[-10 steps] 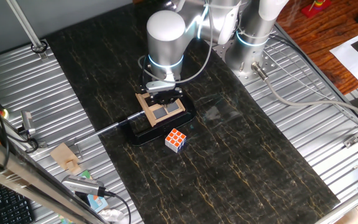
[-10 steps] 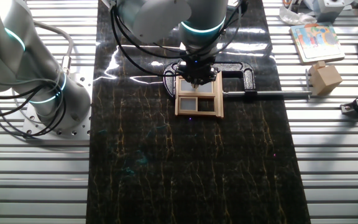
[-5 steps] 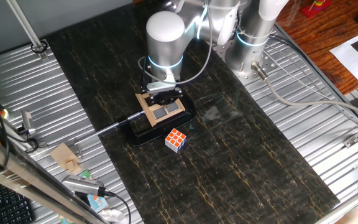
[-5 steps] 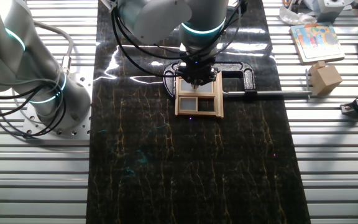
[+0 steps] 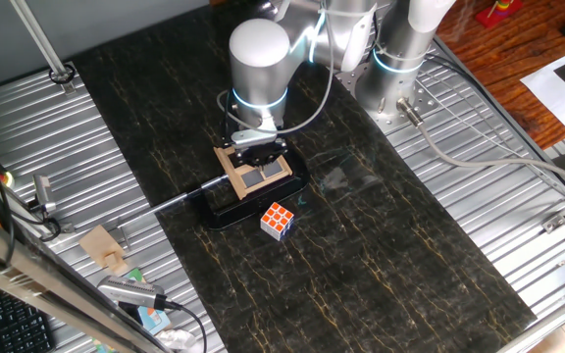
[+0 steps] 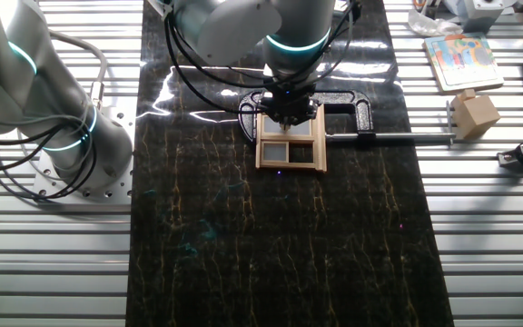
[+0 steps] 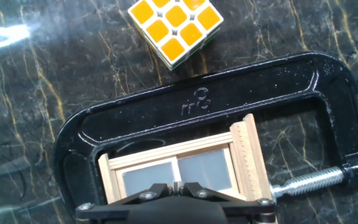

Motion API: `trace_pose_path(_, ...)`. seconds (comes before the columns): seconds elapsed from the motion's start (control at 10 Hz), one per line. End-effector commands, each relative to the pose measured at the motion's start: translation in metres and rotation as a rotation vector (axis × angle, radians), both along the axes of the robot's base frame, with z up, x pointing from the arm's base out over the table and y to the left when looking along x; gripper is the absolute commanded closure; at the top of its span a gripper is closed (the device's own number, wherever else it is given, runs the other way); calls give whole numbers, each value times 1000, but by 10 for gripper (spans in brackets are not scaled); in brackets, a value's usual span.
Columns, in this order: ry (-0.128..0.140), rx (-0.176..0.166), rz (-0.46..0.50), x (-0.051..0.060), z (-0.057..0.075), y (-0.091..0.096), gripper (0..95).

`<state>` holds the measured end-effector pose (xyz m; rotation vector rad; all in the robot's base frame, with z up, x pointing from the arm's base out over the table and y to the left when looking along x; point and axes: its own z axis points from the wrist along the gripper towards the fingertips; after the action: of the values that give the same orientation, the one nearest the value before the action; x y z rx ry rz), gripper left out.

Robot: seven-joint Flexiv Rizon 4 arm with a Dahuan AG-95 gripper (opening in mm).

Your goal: Open a sliding window

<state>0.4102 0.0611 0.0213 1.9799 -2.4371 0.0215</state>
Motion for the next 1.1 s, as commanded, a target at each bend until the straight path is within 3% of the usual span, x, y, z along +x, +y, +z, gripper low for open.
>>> trace_pose_path(0.1, 1, 1, 4, 0, 0, 0, 950)
trace_pose_path(1.1, -8, 5, 0, 0, -3, 0, 950)
